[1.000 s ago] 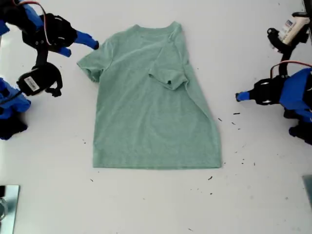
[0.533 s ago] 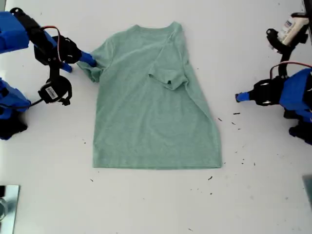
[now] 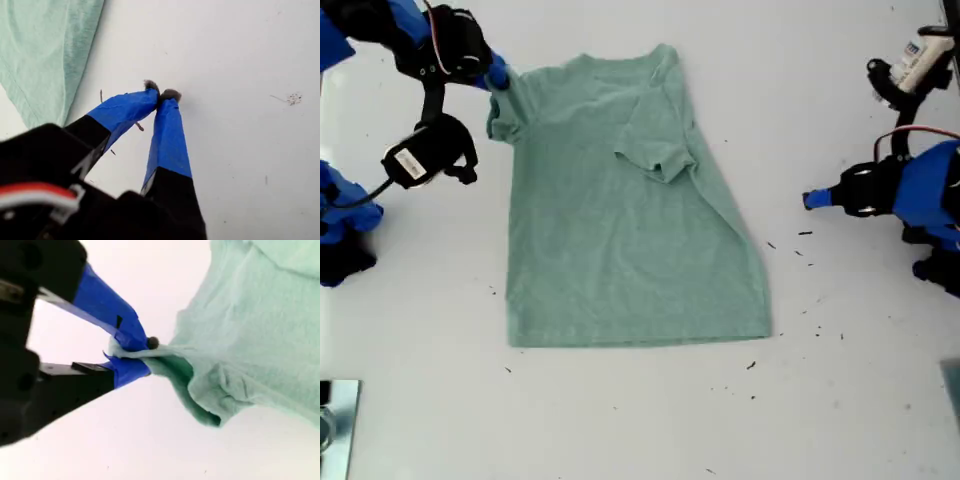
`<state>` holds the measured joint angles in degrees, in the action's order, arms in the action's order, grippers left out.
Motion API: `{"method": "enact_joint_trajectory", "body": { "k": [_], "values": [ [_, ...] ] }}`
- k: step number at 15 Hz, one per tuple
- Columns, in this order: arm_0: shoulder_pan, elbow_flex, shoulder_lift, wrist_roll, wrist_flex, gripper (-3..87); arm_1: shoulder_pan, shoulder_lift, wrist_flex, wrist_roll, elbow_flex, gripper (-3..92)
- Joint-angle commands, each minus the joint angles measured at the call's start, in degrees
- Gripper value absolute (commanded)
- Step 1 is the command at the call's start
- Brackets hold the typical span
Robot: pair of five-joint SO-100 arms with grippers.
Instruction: Fold t shirt
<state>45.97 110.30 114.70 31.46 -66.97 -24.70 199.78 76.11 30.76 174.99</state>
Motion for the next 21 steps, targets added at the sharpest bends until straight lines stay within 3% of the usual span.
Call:
{"method": "enact_joint_trajectory", "body": {
  "k": [1,4,7,9,10,13,14,18,20,21],
  "values": [
    [-6.59,-9.84,-1.49,0.79,3.25,-0.3,0.44,0.97,-0.35,-0.79,2.37,2.3],
    [-16.08,-21.45,-18.19,0.88,12.13,-0.3,0.18,0.97,-0.26,-0.88,2.46,2.3],
    [-20.3,-39.73,-43.24,3.34,14.41,0.0,0.26,0.97,-0.18,-1.32,2.46,2.3],
    [-20.48,-52.73,-56.43,5.36,9.93,26.1,0.18,0.97,-0.09,-1.41,2.46,2.3],
    [-20.65,-53.17,-54.32,5.71,8.35,29.5,0.18,0.97,-0.09,-1.41,2.46,2.3],
    [-19.07,-49.13,-32.78,5.27,-1.49,27.8,0.18,0.97,-0.09,-1.41,2.55,2.3],
    [-17.93,-42.01,-22.41,5.1,-1.93,26.4,0.18,0.97,-0.09,-1.32,2.55,2.3],
    [-15.91,15.56,24.26,-1.41,11.16,1.4,0.0,0.97,-0.18,-1.32,2.55,2.3],
    [-20.3,43.42,44.38,-10.9,20.3,-0.2,-0.09,0.97,-0.18,-1.41,2.55,2.3],
    [-22.85,55.9,55.72,-15.47,22.06,-0.3,-0.09,0.97,-0.09,-1.58,2.55,2.3]
  ]
}}
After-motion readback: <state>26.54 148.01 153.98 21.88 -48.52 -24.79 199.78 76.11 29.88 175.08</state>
